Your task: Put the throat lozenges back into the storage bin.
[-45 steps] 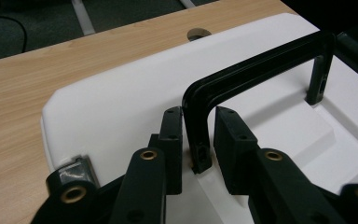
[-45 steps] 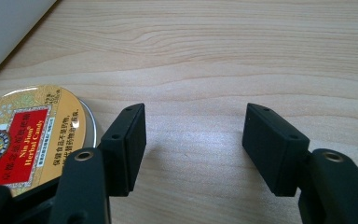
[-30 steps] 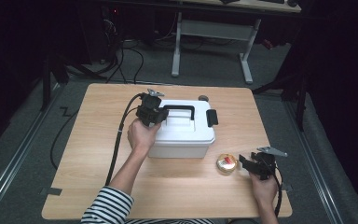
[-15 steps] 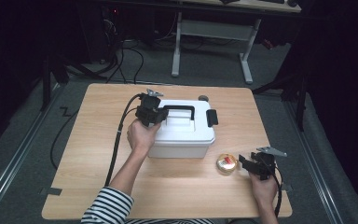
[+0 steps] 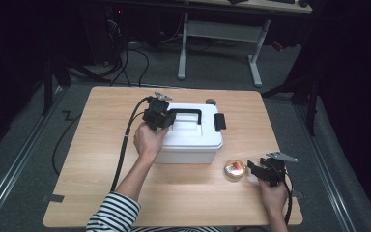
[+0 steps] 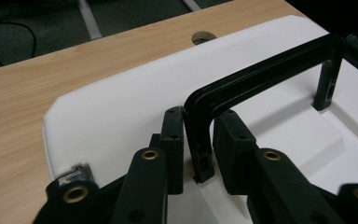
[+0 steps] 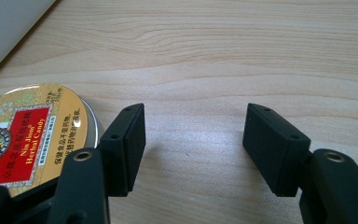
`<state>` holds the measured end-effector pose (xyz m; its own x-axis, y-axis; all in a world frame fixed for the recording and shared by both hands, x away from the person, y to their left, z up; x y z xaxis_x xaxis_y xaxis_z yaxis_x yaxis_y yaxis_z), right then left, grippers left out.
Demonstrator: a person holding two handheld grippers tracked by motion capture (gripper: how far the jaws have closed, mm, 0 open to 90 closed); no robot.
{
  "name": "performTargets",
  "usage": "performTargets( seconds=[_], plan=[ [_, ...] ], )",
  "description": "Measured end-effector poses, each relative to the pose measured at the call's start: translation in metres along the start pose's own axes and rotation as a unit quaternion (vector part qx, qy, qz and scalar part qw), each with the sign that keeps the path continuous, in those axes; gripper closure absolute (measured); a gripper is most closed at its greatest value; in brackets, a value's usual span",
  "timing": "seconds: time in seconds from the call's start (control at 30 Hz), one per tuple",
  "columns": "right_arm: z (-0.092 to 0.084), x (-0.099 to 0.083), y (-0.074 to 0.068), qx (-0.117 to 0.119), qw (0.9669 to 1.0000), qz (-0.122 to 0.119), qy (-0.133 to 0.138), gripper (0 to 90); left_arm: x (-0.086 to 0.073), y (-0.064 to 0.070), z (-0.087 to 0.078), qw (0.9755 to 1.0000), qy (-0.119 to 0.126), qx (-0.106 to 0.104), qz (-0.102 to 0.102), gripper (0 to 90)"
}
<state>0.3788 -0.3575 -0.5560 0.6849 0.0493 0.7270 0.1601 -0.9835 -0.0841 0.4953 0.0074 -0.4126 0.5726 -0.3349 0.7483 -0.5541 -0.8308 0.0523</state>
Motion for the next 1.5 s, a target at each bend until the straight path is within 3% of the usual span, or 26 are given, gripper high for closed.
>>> performTargets(
  seconds=[1.5],
  plan=[
    [0.0,-0.0001,-0.0006,-0.002,1.0,-0.002,-0.002,39.2,-0.0039,-0.0019,-0.0066,0.9995,0.011,-0.024,0.019,77.9]
  ],
)
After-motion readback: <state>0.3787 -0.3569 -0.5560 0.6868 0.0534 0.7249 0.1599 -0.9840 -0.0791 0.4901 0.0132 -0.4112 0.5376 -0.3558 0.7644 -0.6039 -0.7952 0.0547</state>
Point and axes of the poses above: each handheld gripper's, and its own axes: z roughly forward along the jaws, x roughly out of its top, y roughly to its right, the point moved 4 cm from there along z, roughly forward along the jaws, and after that the axes turned 1 degree about -y, right-handed, at the moved point
